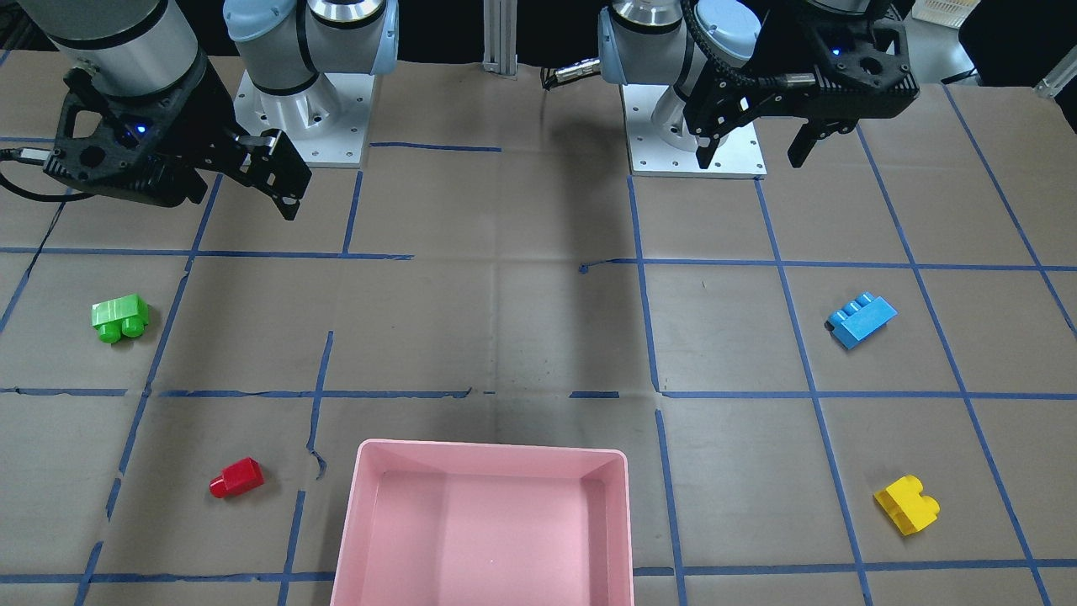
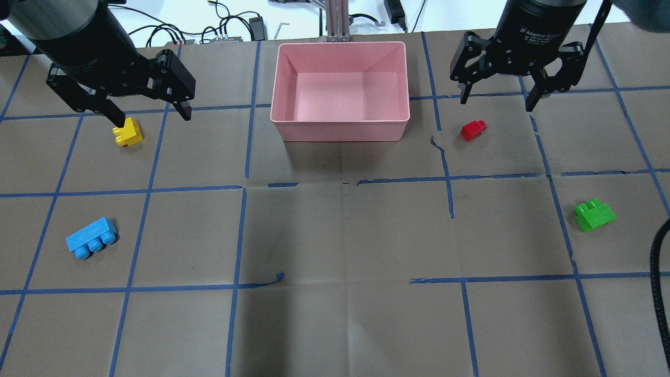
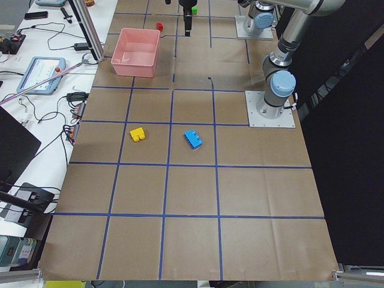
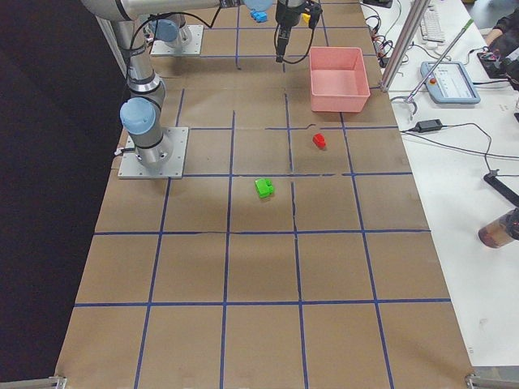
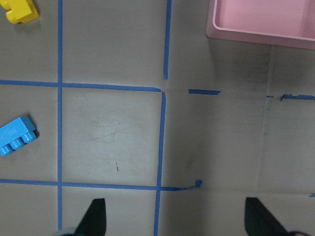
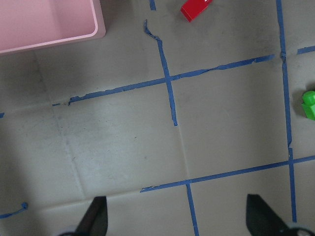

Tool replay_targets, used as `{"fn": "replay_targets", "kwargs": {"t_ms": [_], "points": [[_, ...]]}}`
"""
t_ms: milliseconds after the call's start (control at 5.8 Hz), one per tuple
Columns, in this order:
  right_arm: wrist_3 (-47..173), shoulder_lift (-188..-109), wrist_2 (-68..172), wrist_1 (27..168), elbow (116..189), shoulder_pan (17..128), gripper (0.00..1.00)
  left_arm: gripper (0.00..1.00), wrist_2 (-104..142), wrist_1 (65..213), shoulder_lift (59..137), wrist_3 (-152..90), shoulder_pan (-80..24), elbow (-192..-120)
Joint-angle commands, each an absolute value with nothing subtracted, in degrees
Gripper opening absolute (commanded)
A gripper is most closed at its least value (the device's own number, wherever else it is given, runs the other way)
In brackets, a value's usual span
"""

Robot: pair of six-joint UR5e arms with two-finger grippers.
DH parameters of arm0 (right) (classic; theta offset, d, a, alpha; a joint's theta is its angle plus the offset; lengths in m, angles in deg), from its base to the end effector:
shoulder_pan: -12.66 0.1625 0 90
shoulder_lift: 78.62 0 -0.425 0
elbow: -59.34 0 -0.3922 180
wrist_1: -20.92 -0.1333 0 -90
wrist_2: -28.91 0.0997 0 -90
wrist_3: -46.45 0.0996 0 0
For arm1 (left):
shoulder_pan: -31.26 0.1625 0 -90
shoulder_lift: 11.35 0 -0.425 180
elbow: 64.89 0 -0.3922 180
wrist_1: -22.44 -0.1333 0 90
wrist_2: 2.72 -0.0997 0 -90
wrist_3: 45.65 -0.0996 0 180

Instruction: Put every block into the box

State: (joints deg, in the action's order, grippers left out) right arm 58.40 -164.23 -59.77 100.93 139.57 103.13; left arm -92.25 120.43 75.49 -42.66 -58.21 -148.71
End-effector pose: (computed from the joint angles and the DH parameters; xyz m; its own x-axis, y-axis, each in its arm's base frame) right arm 0.1398 -0.5132 0.5158 -0.9797 0.2002 -0.0058 0.1990 0.9764 0.0834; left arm -0.1298 -0.4668 0.5533 -0.9981 -0.0612 0.0094 -0.0614 0.9978 -0.0231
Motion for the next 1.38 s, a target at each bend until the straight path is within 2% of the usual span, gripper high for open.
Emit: {"fn": "replay_targets", "kwargs": {"t_ms": [0, 690, 1207], "points": [[58.4, -164.2, -59.8, 100.7, 139.6, 103.1, 1.00, 1.00, -92.4, 120.4, 75.5, -42.7, -58.2, -148.7], [57.5, -164.1, -59.8, 100.6, 139.8, 102.5, 1.00, 1.00, -92.5, 120.0, 75.5, -42.8, -58.0, -148.7], [50.4, -164.1, -59.9, 100.6, 140.5, 97.2, 1.00, 1.00, -92.5, 119.8, 75.5, -43.0, -57.7, -148.7]]}}
